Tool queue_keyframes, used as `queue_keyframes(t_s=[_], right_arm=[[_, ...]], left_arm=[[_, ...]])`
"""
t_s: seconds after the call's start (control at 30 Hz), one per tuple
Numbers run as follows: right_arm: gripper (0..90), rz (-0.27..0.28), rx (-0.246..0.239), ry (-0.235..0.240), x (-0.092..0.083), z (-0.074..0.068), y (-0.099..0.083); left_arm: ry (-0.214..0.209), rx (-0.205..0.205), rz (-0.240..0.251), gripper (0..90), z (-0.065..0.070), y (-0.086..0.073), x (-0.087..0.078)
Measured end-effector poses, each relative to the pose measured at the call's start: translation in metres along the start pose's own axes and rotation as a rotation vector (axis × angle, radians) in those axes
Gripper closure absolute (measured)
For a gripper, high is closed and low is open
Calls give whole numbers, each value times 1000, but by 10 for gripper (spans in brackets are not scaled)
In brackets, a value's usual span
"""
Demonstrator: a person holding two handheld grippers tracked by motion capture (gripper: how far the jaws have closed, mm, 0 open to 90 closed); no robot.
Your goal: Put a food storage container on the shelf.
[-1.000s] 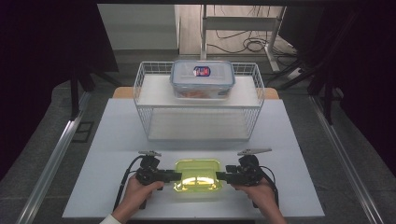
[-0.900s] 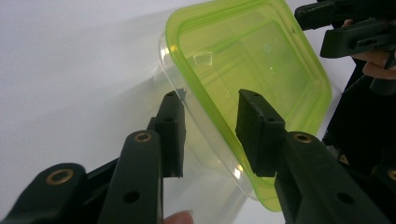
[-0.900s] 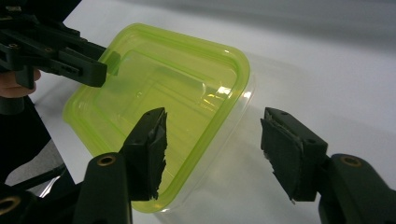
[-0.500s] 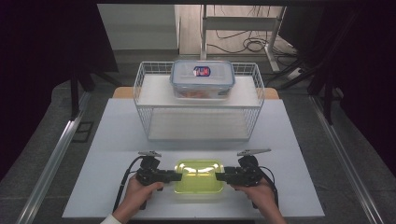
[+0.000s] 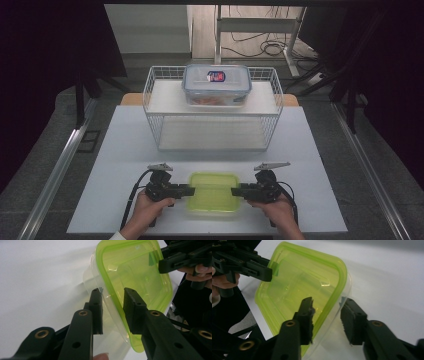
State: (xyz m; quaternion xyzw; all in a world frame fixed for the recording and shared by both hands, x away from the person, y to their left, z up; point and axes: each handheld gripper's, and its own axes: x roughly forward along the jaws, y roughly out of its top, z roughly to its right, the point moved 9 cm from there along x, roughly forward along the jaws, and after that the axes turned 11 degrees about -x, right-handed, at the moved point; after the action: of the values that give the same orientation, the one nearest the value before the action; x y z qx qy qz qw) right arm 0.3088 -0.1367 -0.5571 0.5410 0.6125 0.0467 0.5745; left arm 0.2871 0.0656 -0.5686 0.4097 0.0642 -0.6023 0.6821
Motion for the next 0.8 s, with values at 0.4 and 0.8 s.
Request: queue_keyframes(t_s=[0.4,0.8], right_arm=[[722,52,18,10,-6,-6,-6],[757,78,43,21,-9,-11,-8]], left_arm=[[5,16,-9,700,4,-6,-3],[-34,-16,-6,699,6,-13,-4]])
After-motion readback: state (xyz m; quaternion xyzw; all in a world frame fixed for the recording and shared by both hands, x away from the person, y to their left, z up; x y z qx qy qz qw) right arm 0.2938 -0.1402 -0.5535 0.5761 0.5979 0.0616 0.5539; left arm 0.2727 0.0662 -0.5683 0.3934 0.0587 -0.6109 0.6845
